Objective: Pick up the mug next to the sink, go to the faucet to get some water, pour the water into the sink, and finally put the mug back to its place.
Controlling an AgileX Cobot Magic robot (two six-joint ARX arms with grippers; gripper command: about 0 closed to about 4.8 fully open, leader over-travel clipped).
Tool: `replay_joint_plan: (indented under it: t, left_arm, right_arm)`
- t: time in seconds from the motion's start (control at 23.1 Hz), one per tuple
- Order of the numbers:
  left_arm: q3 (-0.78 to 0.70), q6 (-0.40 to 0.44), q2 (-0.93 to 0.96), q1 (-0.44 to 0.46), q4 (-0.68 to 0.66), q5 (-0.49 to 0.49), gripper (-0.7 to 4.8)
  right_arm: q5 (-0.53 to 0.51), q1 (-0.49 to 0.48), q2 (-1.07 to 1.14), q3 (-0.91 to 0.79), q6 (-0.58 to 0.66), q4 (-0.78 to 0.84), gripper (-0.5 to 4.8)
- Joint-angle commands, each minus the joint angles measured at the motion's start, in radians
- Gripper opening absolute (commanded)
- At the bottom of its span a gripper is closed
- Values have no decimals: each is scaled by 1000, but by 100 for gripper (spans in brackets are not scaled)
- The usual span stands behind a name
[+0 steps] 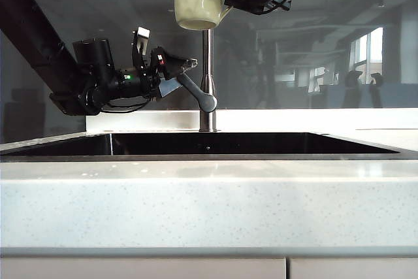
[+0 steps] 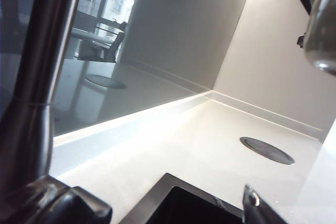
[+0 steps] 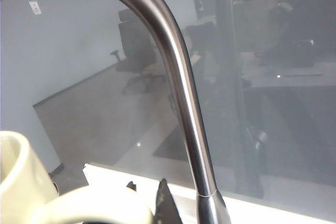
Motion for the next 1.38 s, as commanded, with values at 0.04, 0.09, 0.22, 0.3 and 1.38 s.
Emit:
replay_joint_plan:
  t: [0.04,0.09,0.22,0.3,1.38]
  left_arm:
    - [8,-62,-8,-6,121,56,479]
    - [8,-76,-8,-6,138,57,479]
    - [11,-99,-10,-5,163,77,479]
    - [11,-101,-9,-5,163,95,479]
    - [16,293,-9,16,-111,-229,479]
  right_arm:
    - [0,3,-17,12,14,60,-5]
    - [0,3,-17,12,14,60,-5]
    - [0,3,-17,12,13,53,-5]
    - [0,3,-17,12,13,46,-5]
    - [1,2,-17,12,-6,40,-5]
